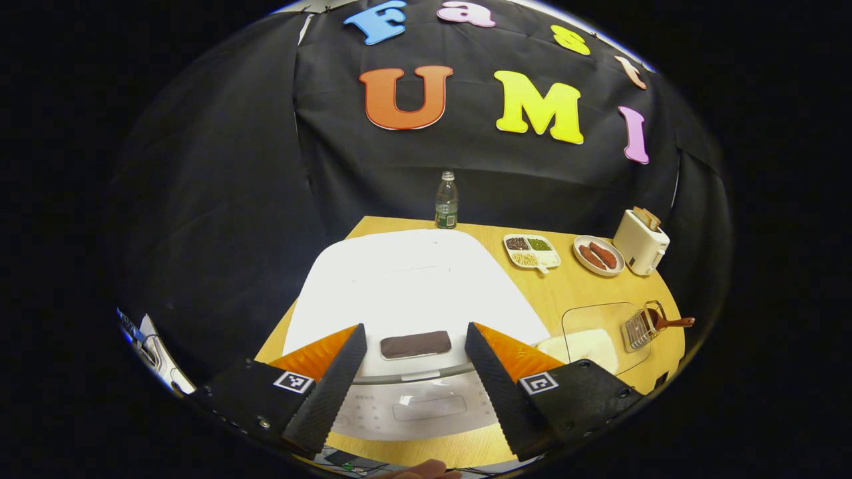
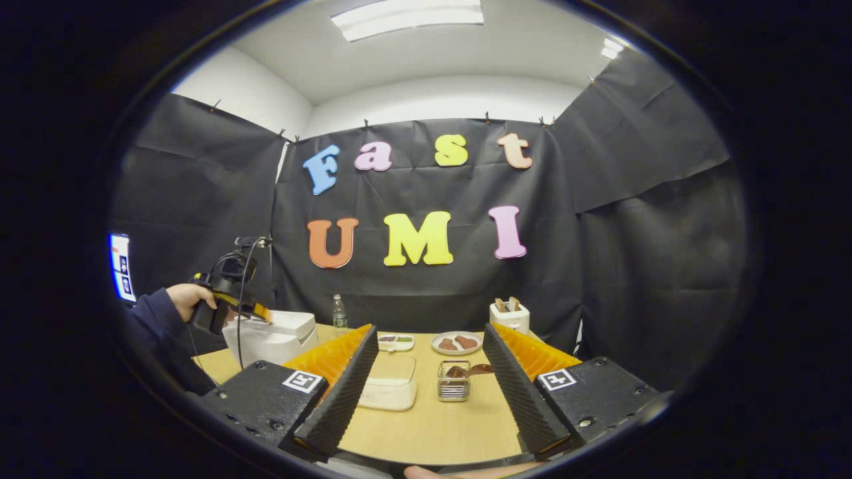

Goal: Close the left gripper, press the button to open the rice cooker; take a wooden spoon from the chopstick holder with the right hand, scoop a spoonful of rice and pour it into the rice cooker, then put the wooden spoon back into the chopstick holder.

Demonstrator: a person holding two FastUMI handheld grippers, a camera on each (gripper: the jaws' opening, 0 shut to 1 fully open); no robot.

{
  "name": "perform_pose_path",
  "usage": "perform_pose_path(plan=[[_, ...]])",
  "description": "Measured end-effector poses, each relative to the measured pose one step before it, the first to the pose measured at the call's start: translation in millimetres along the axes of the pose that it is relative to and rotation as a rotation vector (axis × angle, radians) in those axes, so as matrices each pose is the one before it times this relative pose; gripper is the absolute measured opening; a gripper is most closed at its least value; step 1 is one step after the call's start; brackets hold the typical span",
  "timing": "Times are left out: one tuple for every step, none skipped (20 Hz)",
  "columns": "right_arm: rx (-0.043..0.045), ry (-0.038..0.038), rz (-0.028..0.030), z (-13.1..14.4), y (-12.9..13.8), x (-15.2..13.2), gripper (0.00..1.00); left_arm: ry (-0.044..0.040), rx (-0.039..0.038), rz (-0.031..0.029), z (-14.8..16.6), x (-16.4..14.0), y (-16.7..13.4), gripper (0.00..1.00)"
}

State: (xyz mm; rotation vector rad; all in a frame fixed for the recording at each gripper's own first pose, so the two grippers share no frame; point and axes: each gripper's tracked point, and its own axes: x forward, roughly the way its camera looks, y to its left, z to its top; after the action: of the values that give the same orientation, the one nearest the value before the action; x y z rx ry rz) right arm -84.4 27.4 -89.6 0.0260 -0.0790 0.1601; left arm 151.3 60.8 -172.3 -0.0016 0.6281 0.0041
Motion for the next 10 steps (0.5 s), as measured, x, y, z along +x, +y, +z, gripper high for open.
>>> perform_pose_path(plan=[[0.00055, 0.00329, 0.00102, -1.09, 1.1, 0.94, 1.0, 0.00734, 0.00148, 0.00006, -3.88, 1.05, 0.38, 0.97], [-0.00195, 0.00564, 0.00048, -1.88, 0.81, 0.8, 1.0, -0.00006, 0.00094, 0.0004, -2.32, 0.59, -1.68, 0.97], [-0.00199, 0.00206, 0.00182, -0.39, 1.37, 0.94, 1.0, -0.004, -0.00054, -0.00299, -0.02, -0.66, 0.33, 0.97], [0.00204, -0.00126, 0.00074, 0.56, 1.57, 0.18, 0.99, -0.0006, -0.00326, -0.00264, -2.49, -0.49, 1.7, 0.97], [0.00497, -0.00224, 0.00081, 0.41, 1.82, -0.28, 1.0, 0.00067, 0.00327, -0.00066, -2.26, 0.42, -0.59, 0.97], [0.00151, -0.00025, 0.00364, -0.04, 1.93, -0.33, 1.0, -0.00315, 0.00894, -0.00053, -2.62, 0.99, -0.23, 0.97], [-0.00085, 0.00099, 0.00243, -0.04, 2.45, 0.64, 1.0, -0.01071, 0.00429, 0.00013, -0.01, 0.62, -0.3, 0.97], [-0.00286, 0.0004, 0.00181, -0.27, 1.57, 0.0, 1.0, -0.01046, -0.00057, -0.00079, 0.91, -0.65, 0.16, 0.97], [-0.0021, 0.00001, 0.00032, 0.29, 1.23, 1.15, 1.0, -0.00769, -0.00481, -0.00154, 0.97, 0.51, 0.22, 0.97], [-0.00233, 0.00068, 0.00173, -0.17, 1.47, 0.6, 1.0, -0.00196, -0.00169, -0.00405, -2.49, 0.92, 0.74, 0.97]])
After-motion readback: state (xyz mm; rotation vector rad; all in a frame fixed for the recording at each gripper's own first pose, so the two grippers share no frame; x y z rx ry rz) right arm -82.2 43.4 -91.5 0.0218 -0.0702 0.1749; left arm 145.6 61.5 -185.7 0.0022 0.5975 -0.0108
